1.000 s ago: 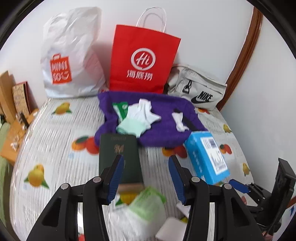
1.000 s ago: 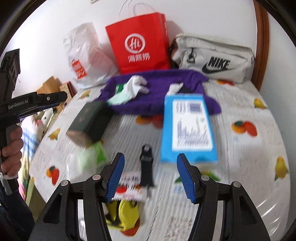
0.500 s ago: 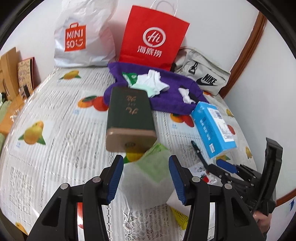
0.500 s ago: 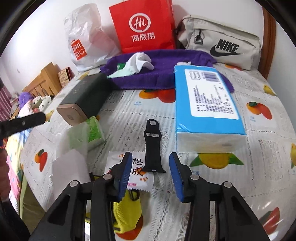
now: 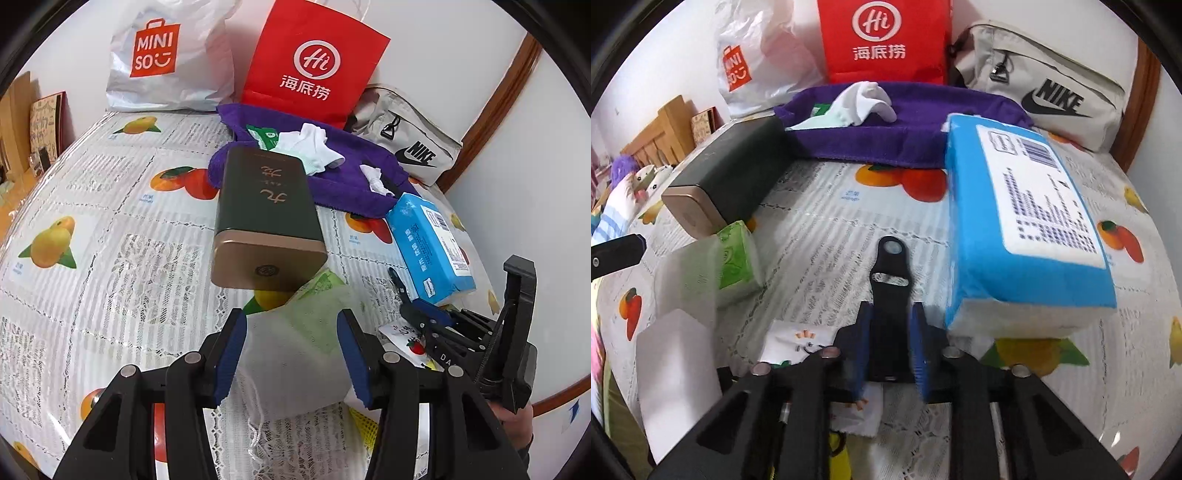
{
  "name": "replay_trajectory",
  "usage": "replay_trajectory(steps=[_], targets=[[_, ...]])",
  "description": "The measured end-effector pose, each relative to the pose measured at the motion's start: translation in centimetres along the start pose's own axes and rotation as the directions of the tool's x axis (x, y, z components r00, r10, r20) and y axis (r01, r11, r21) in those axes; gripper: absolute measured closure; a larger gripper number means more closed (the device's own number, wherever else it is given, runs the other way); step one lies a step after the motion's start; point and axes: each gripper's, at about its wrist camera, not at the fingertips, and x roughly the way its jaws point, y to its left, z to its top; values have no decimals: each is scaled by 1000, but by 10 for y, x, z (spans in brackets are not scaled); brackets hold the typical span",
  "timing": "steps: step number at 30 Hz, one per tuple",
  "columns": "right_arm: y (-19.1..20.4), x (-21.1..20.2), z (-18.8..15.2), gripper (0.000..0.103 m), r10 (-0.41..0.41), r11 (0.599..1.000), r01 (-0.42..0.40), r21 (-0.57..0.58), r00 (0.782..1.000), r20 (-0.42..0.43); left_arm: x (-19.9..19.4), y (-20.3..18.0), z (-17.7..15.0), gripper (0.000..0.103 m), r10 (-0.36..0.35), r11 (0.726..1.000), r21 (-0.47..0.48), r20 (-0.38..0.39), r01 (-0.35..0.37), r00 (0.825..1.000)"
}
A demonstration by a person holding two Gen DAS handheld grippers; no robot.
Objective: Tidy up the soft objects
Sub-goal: 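Move both grippers back toward the remaining pile of items, then grasp the black watch strap with the right gripper while the left grasps the white mesh bag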
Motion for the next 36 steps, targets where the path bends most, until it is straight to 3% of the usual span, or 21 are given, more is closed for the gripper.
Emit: replay_trajectory(steps=[3, 8, 17, 20, 25, 29, 36], targets=[[-2, -5, -1, 84, 41, 999, -41, -1, 999, -4, -1, 6, -1, 54, -3, 1000, -11, -1, 3, 1000], [-7, -18, -5, 84, 28, 999, -28, 24, 1000, 7, -5, 14, -2, 54, -2, 999, -33, 4, 2, 1000], [-4, -47, -18, 84, 62, 998, -63, 20, 997, 42, -11, -1, -11, 54, -13, 1000, 7, -1, 13, 1000], [-7, -59, -25, 84, 66, 997, -68, 26, 996, 63, -11, -5, -13, 49, -10, 1000, 15, -2, 10, 1000], [-17, -75, -37, 84, 59, 997, -63, 45, 995, 84, -4, -8, -17, 45, 23, 999, 29, -11, -23, 1000], [-30, -80, -52, 84, 39, 997, -45, 66, 996, 82, 6, -11, -20, 32, 40, 996, 74, 5, -40, 999], [-55, -63, -76, 84, -6, 994, 2, 106, 999, 36, 34, -7, -25, 31, 136, 985, 113, -30, -131, 990]])
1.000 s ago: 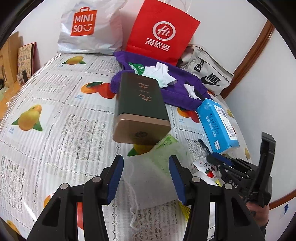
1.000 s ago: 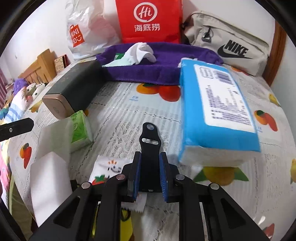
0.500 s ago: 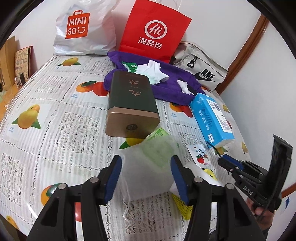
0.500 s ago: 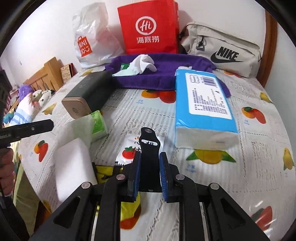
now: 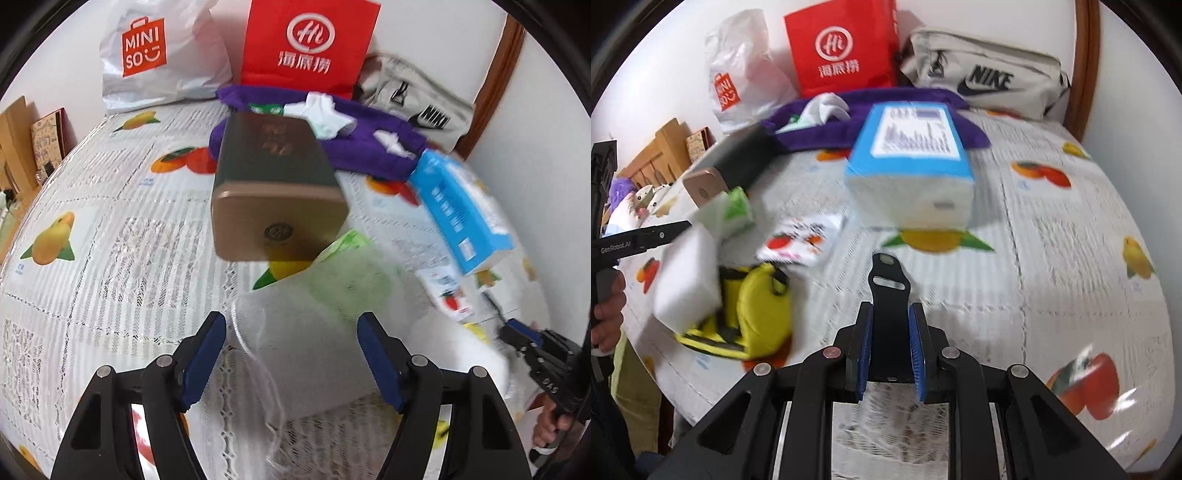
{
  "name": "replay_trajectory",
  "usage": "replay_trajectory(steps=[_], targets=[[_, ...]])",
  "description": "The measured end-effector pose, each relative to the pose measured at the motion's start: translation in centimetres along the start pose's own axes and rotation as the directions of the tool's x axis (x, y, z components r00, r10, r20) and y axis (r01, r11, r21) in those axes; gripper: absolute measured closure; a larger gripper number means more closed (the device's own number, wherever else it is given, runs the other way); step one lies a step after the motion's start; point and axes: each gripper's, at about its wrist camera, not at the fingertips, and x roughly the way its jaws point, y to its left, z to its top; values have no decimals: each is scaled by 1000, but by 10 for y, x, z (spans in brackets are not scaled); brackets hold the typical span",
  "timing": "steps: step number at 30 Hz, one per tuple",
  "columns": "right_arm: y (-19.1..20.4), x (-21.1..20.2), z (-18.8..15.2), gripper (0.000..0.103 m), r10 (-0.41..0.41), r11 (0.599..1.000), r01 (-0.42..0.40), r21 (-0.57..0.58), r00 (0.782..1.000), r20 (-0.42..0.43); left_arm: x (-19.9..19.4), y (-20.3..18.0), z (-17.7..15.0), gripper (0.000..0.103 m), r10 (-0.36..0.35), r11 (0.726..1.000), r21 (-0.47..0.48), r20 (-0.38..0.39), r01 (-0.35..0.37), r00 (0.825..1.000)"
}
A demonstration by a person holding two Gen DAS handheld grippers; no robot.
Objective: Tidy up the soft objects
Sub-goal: 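Grasp the black watch strap with the right gripper while the left grasps the white mesh bag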
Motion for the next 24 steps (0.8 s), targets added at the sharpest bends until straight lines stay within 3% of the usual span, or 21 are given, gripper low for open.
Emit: replay_trajectory(steps=[7, 9, 10, 11, 12, 16, 17, 18, 24], targets=[[2, 9, -4, 78, -13, 1000, 13, -16, 1000, 10, 6, 1, 0, 30, -31, 999, 25, 20, 31, 999], [2, 10, -3, 65, 1, 1000, -1, -3, 1000, 18, 5, 1, 0, 46, -51, 998, 26, 31, 50, 998], [3, 11, -2, 62, 5, 1000, -5, 5, 1000, 22, 5, 1, 0, 50, -66, 998, 22, 33, 65, 997], [5, 12, -2, 60, 2, 1000, -2, 7, 1000, 26, 5, 0, 0, 60, -89, 996, 17, 32, 89, 995], [7, 13, -1, 60, -15, 1000, 15, 3, 999, 30, 6, 0, 0, 69, -121, 993, 13, 30, 120, 992], [16, 17, 0, 62, -60, 998, 61, -28, 997, 52, 6, -3, -1, 81, -162, 987, 10, 31, 162, 986], [15, 17, 0, 66, -57, 998, 59, -21, 997, 54, 4, -2, -1, 86, -171, 985, 8, 33, 171, 985], [13, 16, 0, 76, -60, 998, 61, -11, 997, 58, 2, -2, -1, 87, -172, 985, 3, 37, 172, 984], [8, 12, 1, 78, -53, 999, 53, 11, 997, 52, -15, 4, -1, 94, -139, 990, -3, 65, 139, 988]])
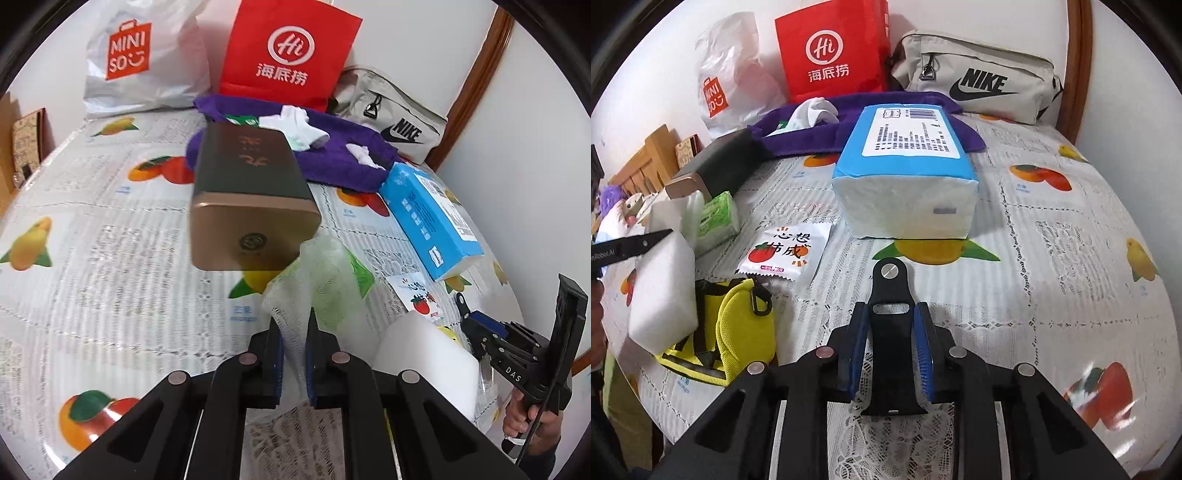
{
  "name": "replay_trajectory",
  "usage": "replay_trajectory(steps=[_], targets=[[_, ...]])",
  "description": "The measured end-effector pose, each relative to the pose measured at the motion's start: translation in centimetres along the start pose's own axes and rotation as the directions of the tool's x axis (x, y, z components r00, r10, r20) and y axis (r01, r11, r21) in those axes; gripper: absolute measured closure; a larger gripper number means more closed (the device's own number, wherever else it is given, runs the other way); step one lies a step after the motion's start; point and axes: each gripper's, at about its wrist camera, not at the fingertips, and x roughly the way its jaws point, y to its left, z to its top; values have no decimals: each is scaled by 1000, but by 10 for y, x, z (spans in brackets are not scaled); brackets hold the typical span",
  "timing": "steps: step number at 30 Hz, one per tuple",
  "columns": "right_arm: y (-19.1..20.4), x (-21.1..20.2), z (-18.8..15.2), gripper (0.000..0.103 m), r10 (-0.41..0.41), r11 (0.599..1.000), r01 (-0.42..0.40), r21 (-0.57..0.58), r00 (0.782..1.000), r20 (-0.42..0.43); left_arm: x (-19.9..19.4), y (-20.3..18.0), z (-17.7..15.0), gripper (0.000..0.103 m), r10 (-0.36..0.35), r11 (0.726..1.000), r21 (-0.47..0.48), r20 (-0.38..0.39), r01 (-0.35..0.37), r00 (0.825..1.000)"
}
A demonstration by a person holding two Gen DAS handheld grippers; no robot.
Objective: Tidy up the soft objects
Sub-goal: 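Grasp the black watch strap with the right gripper while the left grasps the white mesh bag, then lift the watch strap with the right gripper while the left lifts the mesh bag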
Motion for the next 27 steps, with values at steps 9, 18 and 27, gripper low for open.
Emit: replay_trajectory(steps=[9, 18, 27], targets=[[1, -22, 3, 79, 7, 1000, -7, 5, 999, 39, -29, 12, 4, 94, 54, 998, -42, 49, -52, 997], [0, -35, 12, 101, 24, 1000, -24, 1, 999, 37, -50, 6, 13, 94, 63, 997, -45, 92, -59, 994], [-3, -9, -7, 88, 64, 998, -63, 23, 997, -45, -45, 0, 10, 94, 50, 998, -32, 69, -48, 996]])
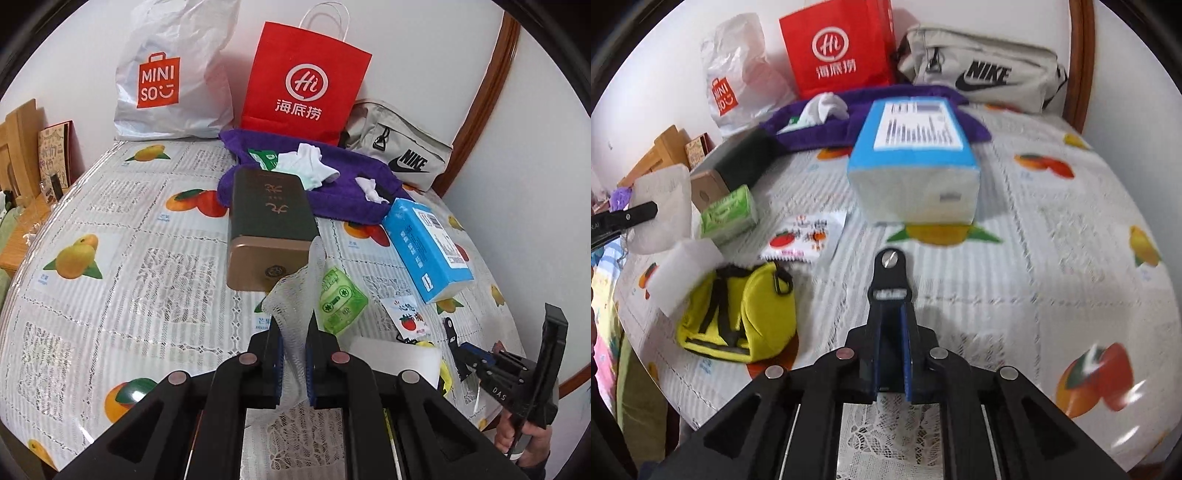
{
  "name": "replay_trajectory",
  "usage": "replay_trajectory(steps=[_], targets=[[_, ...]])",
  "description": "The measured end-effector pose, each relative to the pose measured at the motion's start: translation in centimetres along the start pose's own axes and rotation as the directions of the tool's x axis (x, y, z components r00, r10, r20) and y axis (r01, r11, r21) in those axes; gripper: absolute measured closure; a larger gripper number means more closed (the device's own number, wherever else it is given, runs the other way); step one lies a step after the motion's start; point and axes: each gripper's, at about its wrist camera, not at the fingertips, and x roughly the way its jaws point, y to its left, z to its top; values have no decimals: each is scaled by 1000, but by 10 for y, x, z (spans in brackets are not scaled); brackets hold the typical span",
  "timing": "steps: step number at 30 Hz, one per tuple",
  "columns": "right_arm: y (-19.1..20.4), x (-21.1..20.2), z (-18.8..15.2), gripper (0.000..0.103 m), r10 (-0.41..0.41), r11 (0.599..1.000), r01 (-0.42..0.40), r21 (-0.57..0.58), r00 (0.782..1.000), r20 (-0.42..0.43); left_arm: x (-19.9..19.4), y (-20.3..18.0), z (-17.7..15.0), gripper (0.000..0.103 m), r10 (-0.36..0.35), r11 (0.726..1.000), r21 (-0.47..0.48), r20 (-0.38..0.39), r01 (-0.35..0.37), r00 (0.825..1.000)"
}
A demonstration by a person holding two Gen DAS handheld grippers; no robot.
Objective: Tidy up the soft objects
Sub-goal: 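Lift the watch strap with the right gripper while the left lifts the mesh bag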
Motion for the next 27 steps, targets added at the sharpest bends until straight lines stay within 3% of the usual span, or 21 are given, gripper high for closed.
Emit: replay_trajectory(steps=[3, 5, 13, 14, 21, 27], targets=[[2, 1, -4, 72, 11, 1000, -11, -10, 1000, 11, 2, -1, 0, 94, -3, 1000, 0, -6, 3, 1000], [6, 0, -6, 70, 15, 1000, -14, -25, 1000, 16, 4, -1, 0, 94, -6, 1000, 0, -11, 6, 1000], [11, 7, -7, 73, -50, 996, 54, -72, 997, 54, 11, -3, -3, 94, -8, 1000, -1, -29, 8, 1000], [13, 7, -6, 78, -63, 994, 68, -91, 996, 57, 13, -3, -3, 94, -9, 1000, -5, -31, 8, 999], [5, 4, 0, 82, -13, 998, 16, -56, 999, 39, 12, -3, 2, 94, -14, 1000, -5, -24, 14, 1000], [6, -16, 12, 82, -2, 999, 6, -52, 997, 82, 3, -9, 15, 94, -25, 1000, 5, -2, 25, 1000]])
